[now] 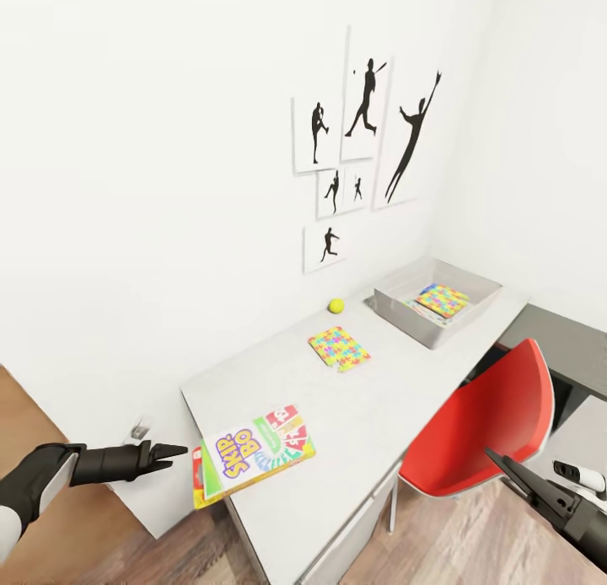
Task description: Put all the toys in the child's room - the three board games (two on the bed and one on the table), the two jigsaw puzzles on the table, and the tennis ball on the table - inside the toy box on the table in the child's room.
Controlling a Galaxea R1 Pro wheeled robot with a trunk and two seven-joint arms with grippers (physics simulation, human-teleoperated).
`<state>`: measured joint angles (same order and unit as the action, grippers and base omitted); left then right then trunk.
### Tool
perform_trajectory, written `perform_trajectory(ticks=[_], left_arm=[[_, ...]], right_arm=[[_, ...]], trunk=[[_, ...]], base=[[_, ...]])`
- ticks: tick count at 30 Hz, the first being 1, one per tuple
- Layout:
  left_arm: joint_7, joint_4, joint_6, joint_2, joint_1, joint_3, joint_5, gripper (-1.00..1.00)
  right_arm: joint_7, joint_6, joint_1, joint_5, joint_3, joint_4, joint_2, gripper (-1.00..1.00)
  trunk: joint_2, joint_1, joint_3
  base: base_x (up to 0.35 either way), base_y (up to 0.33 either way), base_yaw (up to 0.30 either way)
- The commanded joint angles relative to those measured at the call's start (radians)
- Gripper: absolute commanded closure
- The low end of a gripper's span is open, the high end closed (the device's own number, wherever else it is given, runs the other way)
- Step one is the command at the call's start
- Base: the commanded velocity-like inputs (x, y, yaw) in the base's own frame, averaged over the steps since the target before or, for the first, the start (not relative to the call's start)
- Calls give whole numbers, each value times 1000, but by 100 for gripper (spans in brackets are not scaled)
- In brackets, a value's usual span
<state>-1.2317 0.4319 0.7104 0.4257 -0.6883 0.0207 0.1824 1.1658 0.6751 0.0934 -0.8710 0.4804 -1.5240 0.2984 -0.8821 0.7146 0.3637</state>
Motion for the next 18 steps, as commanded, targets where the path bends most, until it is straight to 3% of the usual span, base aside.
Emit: perform_trajectory(ticks=[1,18], left_arm=[[-1,0,9,0,0,2,5,-100],[0,1,8,0,0,2,5,-100]], right_arm=[[-1,7,0,-6,0,-1,0,-100],[-1,7,0,-6,0,-1,1,-100]], trunk=[[-1,0,1],[-1,0,1]], base=[[-179,0,0],[-65,-3,0]])
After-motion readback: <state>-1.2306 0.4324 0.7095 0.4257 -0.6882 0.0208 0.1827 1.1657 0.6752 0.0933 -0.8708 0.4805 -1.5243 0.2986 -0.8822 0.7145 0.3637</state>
